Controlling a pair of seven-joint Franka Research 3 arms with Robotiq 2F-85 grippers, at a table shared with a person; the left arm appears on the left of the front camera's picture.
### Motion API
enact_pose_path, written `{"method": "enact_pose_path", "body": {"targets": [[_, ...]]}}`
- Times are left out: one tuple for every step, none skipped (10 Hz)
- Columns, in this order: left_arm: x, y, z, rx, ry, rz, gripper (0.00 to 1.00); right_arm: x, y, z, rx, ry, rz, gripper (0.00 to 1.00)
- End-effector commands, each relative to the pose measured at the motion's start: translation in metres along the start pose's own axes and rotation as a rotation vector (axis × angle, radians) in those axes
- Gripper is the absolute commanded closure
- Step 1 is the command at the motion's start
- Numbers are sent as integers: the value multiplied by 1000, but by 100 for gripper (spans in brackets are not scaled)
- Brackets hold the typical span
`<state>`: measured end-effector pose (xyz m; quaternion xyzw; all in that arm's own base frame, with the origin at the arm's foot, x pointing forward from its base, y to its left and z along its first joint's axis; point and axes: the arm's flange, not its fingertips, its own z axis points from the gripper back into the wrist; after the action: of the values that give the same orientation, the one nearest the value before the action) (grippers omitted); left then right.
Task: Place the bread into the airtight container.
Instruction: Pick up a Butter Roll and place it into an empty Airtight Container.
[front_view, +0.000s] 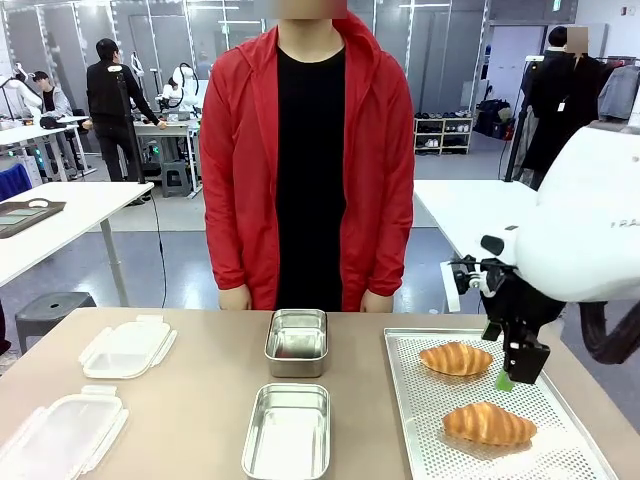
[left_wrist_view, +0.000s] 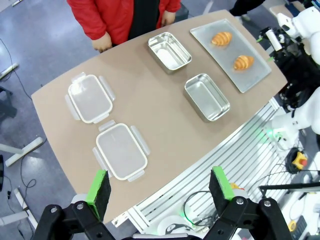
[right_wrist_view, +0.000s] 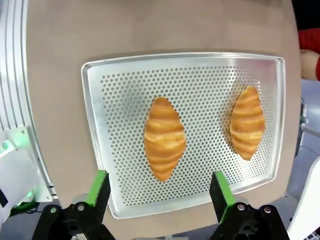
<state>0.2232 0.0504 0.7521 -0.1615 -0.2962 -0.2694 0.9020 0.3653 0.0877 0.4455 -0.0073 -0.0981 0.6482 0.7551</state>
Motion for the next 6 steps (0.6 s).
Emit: {"method": "enact_pose_path", "body": {"targets": [[3, -1, 2, -9, -1, -10, 0, -8, 8, -33, 9, 25, 0, 0], [3, -1, 2, -9, -1, -10, 0, -12, 7, -46, 7, 35, -9, 0], [3, -1, 2, -9, -1, -10, 0, -15, 7, -58, 15, 47, -10, 0], [3, -1, 2, -9, -1, -10, 0, -19, 6, -67, 24, 39, -30, 0], [3, -1, 2, -9, -1, -10, 0, -24, 6, -77, 1, 54, -31, 0], [3, -1, 2, -9, -1, -10, 0, -28, 6, -88, 13, 61, -38, 0]]}}
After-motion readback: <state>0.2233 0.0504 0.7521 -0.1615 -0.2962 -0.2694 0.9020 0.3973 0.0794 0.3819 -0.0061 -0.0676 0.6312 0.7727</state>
